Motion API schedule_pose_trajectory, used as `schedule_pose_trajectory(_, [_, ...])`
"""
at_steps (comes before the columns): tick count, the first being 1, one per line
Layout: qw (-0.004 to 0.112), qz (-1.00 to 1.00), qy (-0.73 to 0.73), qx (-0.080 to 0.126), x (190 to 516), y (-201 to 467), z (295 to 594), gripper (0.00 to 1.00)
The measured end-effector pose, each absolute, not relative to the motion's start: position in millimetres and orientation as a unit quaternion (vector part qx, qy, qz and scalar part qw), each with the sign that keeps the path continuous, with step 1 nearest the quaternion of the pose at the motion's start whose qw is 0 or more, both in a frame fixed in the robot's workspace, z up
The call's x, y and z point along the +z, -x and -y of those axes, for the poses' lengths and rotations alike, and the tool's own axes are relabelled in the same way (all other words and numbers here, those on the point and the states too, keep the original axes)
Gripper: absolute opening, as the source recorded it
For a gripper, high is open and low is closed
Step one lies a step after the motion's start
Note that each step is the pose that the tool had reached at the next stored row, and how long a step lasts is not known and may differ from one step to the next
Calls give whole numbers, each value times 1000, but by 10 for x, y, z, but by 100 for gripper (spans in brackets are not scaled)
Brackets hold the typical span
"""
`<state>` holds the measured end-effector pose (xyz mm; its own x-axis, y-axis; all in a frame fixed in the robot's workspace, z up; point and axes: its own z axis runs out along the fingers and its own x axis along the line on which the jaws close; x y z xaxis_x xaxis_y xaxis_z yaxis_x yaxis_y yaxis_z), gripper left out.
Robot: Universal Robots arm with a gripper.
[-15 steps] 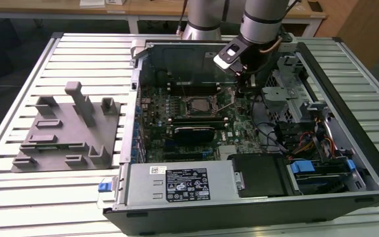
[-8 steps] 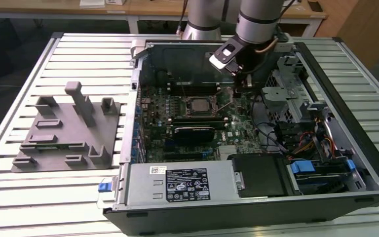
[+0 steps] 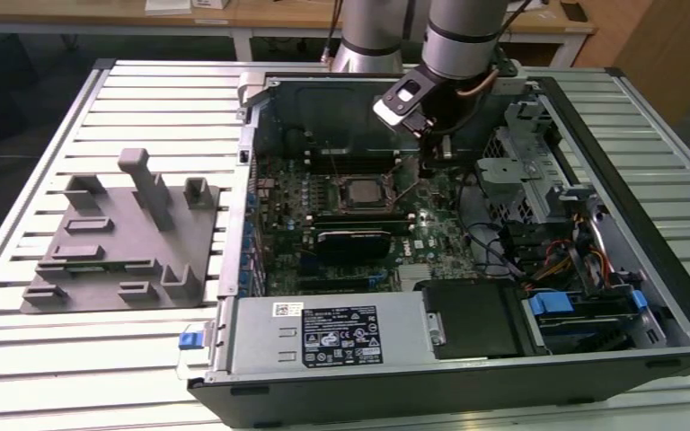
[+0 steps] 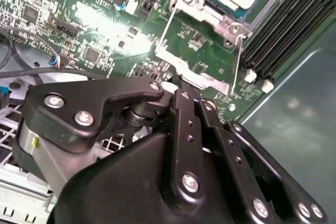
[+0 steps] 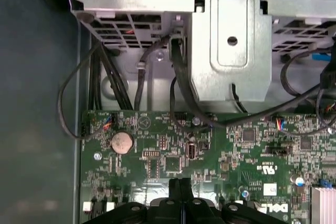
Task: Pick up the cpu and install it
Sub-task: 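Close the cpu cover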
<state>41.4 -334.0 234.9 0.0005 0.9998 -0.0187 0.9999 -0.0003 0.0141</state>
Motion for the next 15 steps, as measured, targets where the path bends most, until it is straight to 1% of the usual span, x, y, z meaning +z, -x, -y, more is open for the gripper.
schedule_pose_trajectory(15, [12, -707, -707, -2, 2347, -91, 3341, 11])
